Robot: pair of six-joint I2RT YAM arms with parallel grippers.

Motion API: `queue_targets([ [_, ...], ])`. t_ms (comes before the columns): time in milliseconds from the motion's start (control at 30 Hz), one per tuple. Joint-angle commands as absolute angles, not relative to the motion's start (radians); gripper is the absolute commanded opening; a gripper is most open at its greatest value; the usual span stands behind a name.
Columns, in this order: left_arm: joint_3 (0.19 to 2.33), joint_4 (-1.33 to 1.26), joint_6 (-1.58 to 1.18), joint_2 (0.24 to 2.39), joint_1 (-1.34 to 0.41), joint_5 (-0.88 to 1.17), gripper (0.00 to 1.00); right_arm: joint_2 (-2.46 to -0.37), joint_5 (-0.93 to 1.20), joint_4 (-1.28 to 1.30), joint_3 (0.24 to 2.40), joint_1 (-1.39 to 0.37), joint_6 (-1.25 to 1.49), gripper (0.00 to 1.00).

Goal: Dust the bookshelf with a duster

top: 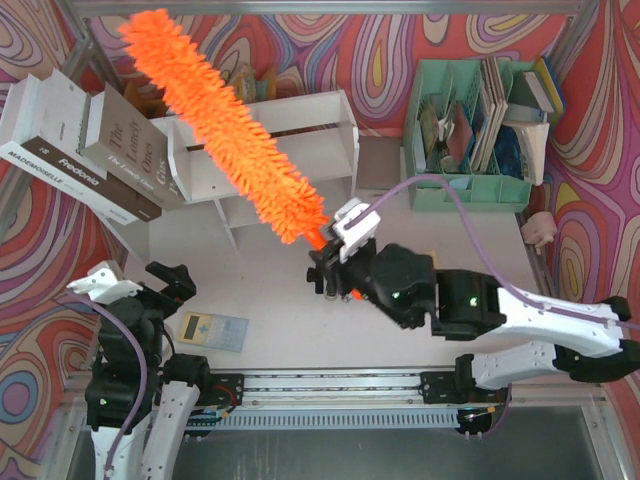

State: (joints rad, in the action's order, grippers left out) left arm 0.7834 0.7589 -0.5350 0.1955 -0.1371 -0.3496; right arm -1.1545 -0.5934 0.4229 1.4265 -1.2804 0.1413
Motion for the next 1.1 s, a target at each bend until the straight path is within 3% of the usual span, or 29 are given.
queue_targets([
  [0, 0.779, 0.746, -0.534, 0.175, -0.130, -0.364, 0.98, -1.179, -0.806, 0.235, 1.463, -1.390, -0.026, 0.00],
  [333, 0.778, 0.742, -0.534, 0.170, -0.129, -0.357, 0.98, -1.150, -1.165, 0.370, 1.326, -1.768, 0.071, 0.00],
  [500, 0.778, 0.745, -0.535, 0.166, -0.129, -0.362, 0.99, -1.192, -1.311, 0.741, 1.364, -1.955, 0.447, 0.00],
  [833, 0.781, 0.751, -0.537, 0.163, -0.129, -0.372, 0.99, -1.329, -1.235, 1.407, 1.393, -2.055, 1.247, 0.00],
  [1067, 0.782, 0.755, -0.538, 0.163, -0.129, -0.381, 0.98, -1.307, -1.180, 1.412, 1.262, -2.122, 1.378, 0.00],
])
